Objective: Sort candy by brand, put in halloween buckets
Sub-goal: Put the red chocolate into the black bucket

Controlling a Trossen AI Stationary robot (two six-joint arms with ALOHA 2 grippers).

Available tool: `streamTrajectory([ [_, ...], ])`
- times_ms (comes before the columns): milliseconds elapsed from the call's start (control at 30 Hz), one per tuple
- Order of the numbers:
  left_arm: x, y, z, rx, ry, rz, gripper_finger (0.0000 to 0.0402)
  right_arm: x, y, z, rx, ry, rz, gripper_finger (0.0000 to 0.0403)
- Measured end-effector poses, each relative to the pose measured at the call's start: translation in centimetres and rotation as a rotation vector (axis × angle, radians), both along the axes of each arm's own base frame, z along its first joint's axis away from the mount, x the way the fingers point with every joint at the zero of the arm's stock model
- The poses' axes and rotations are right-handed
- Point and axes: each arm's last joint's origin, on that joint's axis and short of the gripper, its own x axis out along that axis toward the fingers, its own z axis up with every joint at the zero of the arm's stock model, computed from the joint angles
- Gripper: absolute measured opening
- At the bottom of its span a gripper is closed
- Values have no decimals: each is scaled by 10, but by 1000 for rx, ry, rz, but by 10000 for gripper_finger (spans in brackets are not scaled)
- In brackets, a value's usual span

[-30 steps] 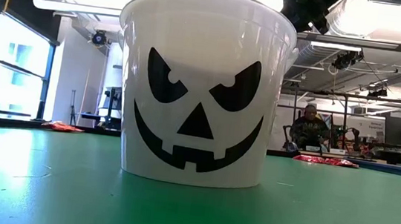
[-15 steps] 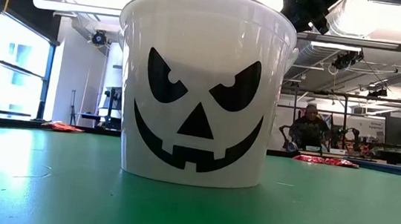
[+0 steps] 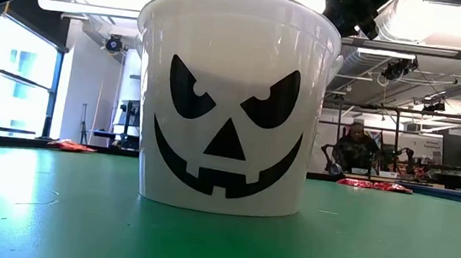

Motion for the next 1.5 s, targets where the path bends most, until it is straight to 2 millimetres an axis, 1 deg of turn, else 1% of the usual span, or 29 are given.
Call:
streamTrajectory([
  [100, 0, 0, 0, -1, 1, 0, 30, 0, 0, 0, -1, 0, 1, 0],
  [167, 0, 0, 0, -8, 7, -3, 8, 0, 0, 0, -1, 1, 0, 0],
  [300, 0, -1, 1, -24, 18, -6, 5, 0, -5, 0, -2, 2, -17, 0],
  [400, 4, -4, 8, -49, 6, 0, 1, 0, -11, 0, -2, 2, -38, 0],
  [600, 16, -5, 35, -132, -73, -1, 0, 0, -20, 0, -2, 3, -74, 0],
  [800, 22, 2, 64, -213, -182, 30, 0, 0, -22, 0, 13, 3, -66, 0],
  [867, 21, 4, 70, -224, -203, 45, 0, 1, -21, -1, 30, 3, -51, 0],
  [933, 20, 5, 70, -209, -199, 62, 2, 1, -20, -1, 50, 0, -37, 0],
  [1033, 15, 4, 64, -135, -170, 78, 16, 1, -17, -1, 71, -4, -19, 0],
  [1167, 13, -1, 54, -61, -149, 41, 54, 1, -15, -1, 72, -4, -11, 0],
  [1367, 18, -8, 39, 11, -111, 17, 118, 1, -15, -1, 74, -6, -13, 0],
  [1500, 23, -6, 31, 79, -122, 50, 153, 1, -15, -1, 74, -6, -13, 0],
])
